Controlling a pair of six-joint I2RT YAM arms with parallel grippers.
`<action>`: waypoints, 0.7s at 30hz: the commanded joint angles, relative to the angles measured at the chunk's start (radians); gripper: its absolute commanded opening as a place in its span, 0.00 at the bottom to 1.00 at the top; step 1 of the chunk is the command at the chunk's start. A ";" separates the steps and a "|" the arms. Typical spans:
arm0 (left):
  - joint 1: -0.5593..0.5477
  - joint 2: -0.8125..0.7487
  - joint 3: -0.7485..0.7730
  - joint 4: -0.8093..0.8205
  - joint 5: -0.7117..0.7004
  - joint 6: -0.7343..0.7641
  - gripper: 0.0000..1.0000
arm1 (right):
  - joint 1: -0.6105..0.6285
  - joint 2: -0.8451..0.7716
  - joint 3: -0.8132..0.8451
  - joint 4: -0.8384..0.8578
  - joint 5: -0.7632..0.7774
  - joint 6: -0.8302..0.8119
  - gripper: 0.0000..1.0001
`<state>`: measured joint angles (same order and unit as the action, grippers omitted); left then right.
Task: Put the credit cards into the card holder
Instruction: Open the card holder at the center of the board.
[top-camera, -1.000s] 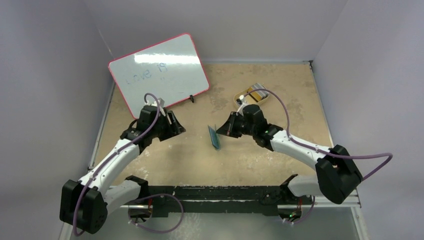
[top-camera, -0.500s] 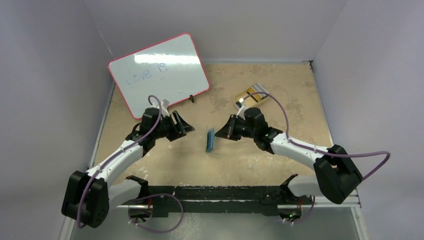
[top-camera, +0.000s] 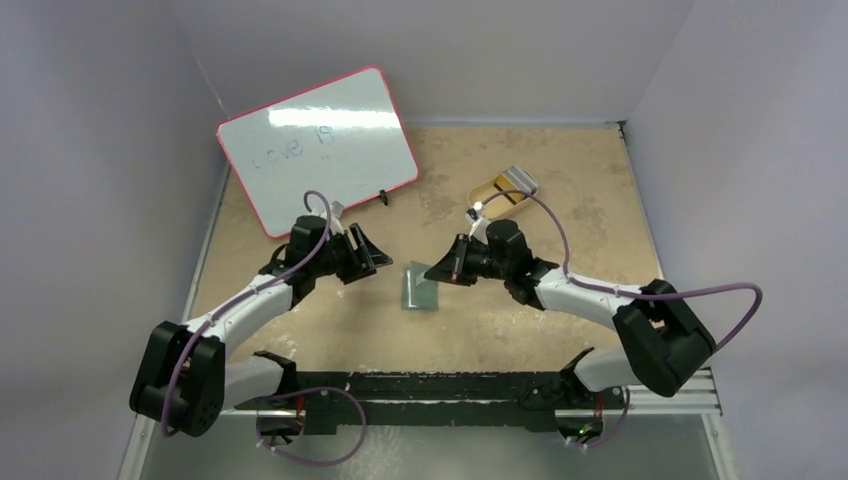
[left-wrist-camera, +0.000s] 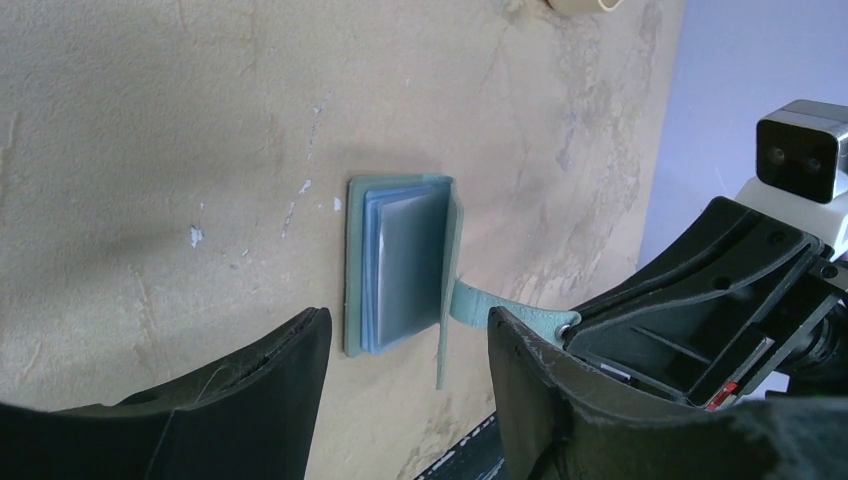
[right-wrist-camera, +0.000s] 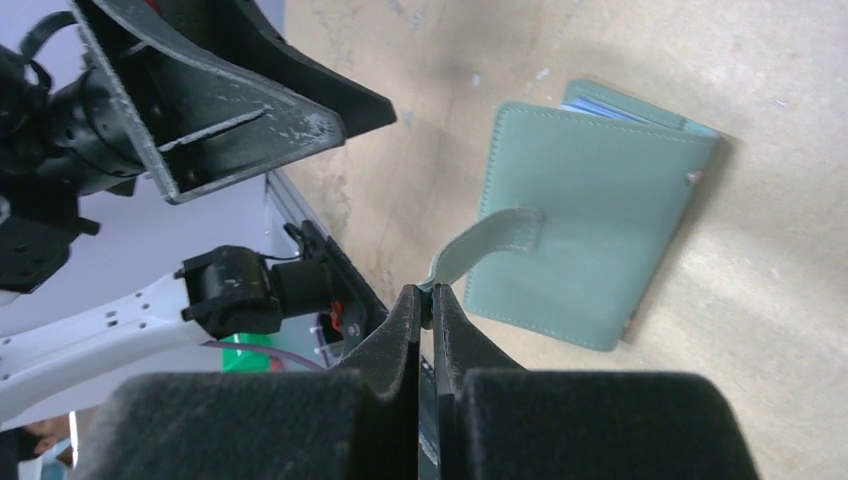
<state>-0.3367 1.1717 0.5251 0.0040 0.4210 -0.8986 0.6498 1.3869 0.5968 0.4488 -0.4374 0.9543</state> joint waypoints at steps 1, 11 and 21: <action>-0.005 0.026 0.000 0.016 -0.009 0.021 0.57 | 0.001 -0.039 -0.013 -0.104 0.081 -0.044 0.00; -0.029 0.062 -0.009 0.060 -0.022 -0.012 0.53 | -0.004 -0.093 0.007 -0.425 0.373 -0.071 0.00; -0.098 0.115 -0.042 0.214 -0.024 -0.075 0.55 | -0.009 -0.145 0.005 -0.496 0.452 -0.089 0.00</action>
<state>-0.4053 1.2636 0.4946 0.0864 0.4030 -0.9379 0.6441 1.2751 0.5850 -0.0216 -0.0334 0.8890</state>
